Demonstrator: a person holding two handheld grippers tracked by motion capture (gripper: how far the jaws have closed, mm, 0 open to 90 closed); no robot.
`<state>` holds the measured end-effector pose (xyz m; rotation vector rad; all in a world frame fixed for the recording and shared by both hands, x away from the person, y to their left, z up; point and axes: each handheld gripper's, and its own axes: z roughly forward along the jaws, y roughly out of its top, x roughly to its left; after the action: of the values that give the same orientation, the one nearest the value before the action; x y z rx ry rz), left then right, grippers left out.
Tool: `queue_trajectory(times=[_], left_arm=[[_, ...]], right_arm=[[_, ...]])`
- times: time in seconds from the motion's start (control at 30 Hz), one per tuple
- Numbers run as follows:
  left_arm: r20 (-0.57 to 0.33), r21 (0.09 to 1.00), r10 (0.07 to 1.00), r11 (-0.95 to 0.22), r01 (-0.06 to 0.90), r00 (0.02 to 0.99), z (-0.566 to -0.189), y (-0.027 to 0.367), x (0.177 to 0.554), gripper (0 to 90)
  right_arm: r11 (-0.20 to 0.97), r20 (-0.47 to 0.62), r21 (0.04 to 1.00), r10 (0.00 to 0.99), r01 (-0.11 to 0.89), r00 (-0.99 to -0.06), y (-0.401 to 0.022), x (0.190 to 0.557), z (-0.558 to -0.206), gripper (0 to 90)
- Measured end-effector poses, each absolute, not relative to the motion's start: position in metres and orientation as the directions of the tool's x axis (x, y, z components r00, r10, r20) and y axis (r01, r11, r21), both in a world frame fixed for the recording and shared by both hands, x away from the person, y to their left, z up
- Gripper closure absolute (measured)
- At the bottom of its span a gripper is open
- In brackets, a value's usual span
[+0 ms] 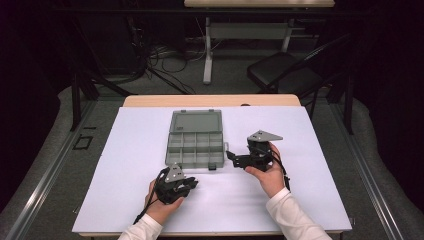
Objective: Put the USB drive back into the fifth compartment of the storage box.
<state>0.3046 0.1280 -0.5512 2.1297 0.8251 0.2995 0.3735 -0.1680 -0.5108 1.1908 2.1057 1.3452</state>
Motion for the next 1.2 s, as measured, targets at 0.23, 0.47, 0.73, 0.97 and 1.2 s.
queue_trajectory(times=[0.23, 0.47, 0.73, 0.97, 1.2], left_arm=[[-0.061, 0.795, 0.705, -0.394, 0.461, 0.706, -0.545, 0.140, 0.310, 79.0], [-0.066, 0.826, 0.765, -0.318, 0.465, 0.641, -0.538, 0.151, 0.315, 79.0], [-0.079, 0.833, 0.797, -0.277, 0.479, 0.598, -0.534, 0.163, 0.321, 79.0], [-0.097, 0.829, 0.805, -0.260, 0.494, 0.585, -0.529, 0.167, 0.328, 79.0], [-0.072, 0.821, 0.807, -0.286, 0.494, 0.587, -0.510, 0.163, 0.345, 79.0]], right_arm=[[0.182, 0.133, 0.866, 0.815, 0.466, -0.564, -0.169, 0.378, -0.514, 4.5], [0.188, 0.127, 0.864, 0.816, 0.467, -0.563, -0.170, 0.375, -0.515, 4.5], [0.187, 0.127, 0.864, 0.817, 0.467, -0.563, -0.170, 0.373, -0.515, 4.5], [0.186, 0.126, 0.867, 0.815, 0.463, -0.565, -0.171, 0.372, -0.514, 4.5], [0.174, 0.138, 0.865, 0.819, 0.470, -0.557, -0.173, 0.373, -0.513, 4.5]])
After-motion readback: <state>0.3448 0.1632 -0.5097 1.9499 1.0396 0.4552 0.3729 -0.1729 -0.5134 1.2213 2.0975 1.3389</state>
